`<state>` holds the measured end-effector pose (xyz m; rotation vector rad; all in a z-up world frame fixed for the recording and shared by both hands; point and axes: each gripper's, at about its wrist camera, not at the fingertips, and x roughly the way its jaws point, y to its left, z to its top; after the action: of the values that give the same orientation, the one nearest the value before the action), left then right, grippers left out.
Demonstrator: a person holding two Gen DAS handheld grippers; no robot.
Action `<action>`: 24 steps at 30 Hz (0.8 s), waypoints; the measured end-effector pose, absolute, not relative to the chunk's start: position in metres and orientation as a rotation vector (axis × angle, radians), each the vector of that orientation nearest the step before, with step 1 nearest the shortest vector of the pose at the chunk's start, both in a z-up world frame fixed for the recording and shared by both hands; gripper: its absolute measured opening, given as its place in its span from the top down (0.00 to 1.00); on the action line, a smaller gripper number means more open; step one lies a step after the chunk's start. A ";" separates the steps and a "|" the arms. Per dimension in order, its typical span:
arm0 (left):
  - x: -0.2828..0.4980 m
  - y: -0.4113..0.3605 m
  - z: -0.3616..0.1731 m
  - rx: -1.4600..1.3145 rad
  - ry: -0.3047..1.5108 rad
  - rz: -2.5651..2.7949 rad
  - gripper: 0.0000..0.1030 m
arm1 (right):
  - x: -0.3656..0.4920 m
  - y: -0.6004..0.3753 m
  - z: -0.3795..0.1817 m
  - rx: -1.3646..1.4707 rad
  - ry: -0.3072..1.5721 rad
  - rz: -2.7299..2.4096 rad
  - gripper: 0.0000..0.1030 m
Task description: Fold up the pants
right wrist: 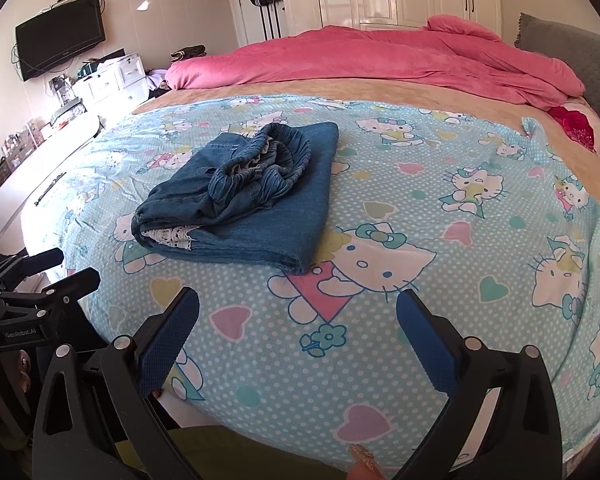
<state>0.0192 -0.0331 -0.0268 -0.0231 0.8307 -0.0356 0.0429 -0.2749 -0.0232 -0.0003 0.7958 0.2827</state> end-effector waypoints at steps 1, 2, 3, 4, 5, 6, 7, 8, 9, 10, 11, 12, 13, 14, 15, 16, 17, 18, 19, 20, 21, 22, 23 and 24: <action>0.019 -0.033 -0.027 -0.023 0.832 -0.035 0.09 | 0.043 -0.275 -0.023 -0.002 0.794 0.281 0.04; 0.019 -0.033 -0.027 -0.023 0.831 -0.033 0.09 | 0.042 -0.275 -0.023 -0.002 0.793 0.280 0.04; 0.019 -0.033 -0.027 -0.022 0.830 -0.033 0.09 | 0.042 -0.276 -0.023 -0.002 0.793 0.279 0.04; 0.018 -0.033 -0.027 -0.022 0.830 -0.033 0.09 | 0.042 -0.276 -0.023 -0.002 0.792 0.278 0.04; 0.019 -0.033 -0.027 -0.023 0.831 -0.032 0.09 | 0.042 -0.276 -0.023 -0.002 0.792 0.277 0.04; 0.019 -0.033 -0.027 -0.023 0.830 -0.033 0.09 | 0.043 -0.276 -0.023 -0.002 0.794 0.277 0.04; 0.018 -0.033 -0.027 -0.022 0.830 -0.033 0.09 | 0.043 -0.276 -0.023 -0.001 0.794 0.276 0.04; 0.018 -0.033 -0.027 -0.022 0.830 -0.032 0.09 | 0.043 -0.276 -0.023 -0.002 0.793 0.276 0.04; 0.018 -0.033 -0.027 -0.022 0.830 -0.033 0.09 | 0.043 -0.275 -0.024 -0.004 0.794 0.276 0.04; 0.018 -0.033 -0.026 -0.022 0.831 -0.033 0.09 | 0.043 -0.275 -0.024 -0.006 0.797 0.275 0.04; 0.018 -0.032 -0.027 -0.024 0.832 -0.033 0.09 | 0.043 -0.275 -0.024 -0.007 0.797 0.275 0.04; 0.018 -0.032 -0.026 -0.025 0.833 -0.034 0.09 | 0.043 -0.275 -0.024 -0.006 0.797 0.275 0.04; 0.018 -0.031 -0.026 -0.025 0.834 -0.033 0.09 | 0.043 -0.275 -0.024 -0.005 0.798 0.276 0.04; 0.018 -0.031 -0.026 -0.025 0.834 -0.032 0.09 | 0.043 -0.274 -0.024 -0.005 0.797 0.278 0.04; 0.018 -0.031 -0.026 -0.027 0.834 -0.032 0.09 | 0.043 -0.274 -0.025 -0.009 0.798 0.278 0.04; 0.018 -0.031 -0.025 -0.028 0.833 -0.031 0.09 | 0.043 -0.273 -0.025 -0.012 0.800 0.278 0.04; 0.018 -0.030 -0.025 -0.030 0.833 -0.030 0.09 | 0.043 -0.273 -0.025 -0.012 0.801 0.279 0.04; 0.019 -0.030 -0.025 -0.030 0.833 -0.031 0.09 | 0.043 -0.272 -0.026 -0.012 0.803 0.279 0.04; 0.019 -0.030 -0.025 -0.030 0.833 -0.031 0.09 | 0.043 -0.272 -0.026 -0.012 0.806 0.278 0.04; 0.019 -0.030 -0.025 -0.030 0.834 -0.028 0.09 | 0.042 -0.272 -0.026 -0.010 0.806 0.280 0.04; 0.019 -0.030 -0.025 -0.029 0.835 -0.028 0.09 | 0.042 -0.272 -0.025 -0.009 0.804 0.282 0.04; 0.019 -0.030 -0.025 -0.029 0.835 -0.029 0.09 | 0.042 -0.271 -0.025 -0.011 0.802 0.282 0.04; 0.019 -0.030 -0.025 -0.028 0.835 -0.029 0.09 | 0.041 -0.271 -0.025 -0.014 0.800 0.282 0.04; 0.019 -0.030 -0.025 -0.029 0.836 -0.029 0.09 | 0.041 -0.271 -0.025 -0.015 0.801 0.283 0.04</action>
<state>0.0187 -0.0301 -0.0251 -0.0289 0.8364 -0.0294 0.0413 -0.2710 -0.0246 -0.0145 0.8007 0.2825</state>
